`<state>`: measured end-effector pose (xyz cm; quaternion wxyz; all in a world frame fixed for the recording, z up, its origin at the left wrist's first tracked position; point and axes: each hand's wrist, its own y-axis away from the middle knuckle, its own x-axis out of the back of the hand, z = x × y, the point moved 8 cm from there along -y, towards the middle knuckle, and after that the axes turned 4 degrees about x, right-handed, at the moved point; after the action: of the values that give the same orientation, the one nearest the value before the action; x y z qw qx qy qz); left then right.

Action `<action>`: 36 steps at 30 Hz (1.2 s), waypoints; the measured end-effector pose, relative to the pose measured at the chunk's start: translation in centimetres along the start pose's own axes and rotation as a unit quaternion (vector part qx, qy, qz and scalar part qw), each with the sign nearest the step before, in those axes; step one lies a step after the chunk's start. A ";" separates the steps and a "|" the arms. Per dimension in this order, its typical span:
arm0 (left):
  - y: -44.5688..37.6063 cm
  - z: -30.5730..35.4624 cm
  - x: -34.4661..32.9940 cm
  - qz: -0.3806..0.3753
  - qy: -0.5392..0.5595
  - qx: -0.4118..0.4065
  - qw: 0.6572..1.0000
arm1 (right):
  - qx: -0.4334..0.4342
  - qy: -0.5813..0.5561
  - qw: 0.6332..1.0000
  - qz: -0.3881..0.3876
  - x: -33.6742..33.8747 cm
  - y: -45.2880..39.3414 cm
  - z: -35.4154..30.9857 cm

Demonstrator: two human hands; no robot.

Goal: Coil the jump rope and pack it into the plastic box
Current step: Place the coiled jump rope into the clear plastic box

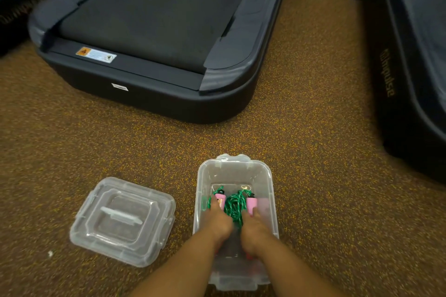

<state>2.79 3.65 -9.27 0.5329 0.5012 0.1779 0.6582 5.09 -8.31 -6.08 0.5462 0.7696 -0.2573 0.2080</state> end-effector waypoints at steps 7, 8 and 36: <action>6.5 4.1 4.8 0.146 -0.023 -0.226 0.963 | 0.082 0.027 0.995 -0.044 -2.6 2.6 -1.4; 7.2 4.1 5.9 0.179 -0.004 -0.252 0.951 | 0.091 0.024 0.995 -0.038 -2.7 3.0 -1.6; -6.6 -16.7 13.7 0.052 0.373 0.176 0.910 | 0.161 -0.054 0.985 0.036 -0.8 6.5 -1.4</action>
<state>-6.96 23.12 -15.20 0.2962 0.3136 0.4506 0.7816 0.37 -8.61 -1.31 0.3926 0.8479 -0.2768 0.2242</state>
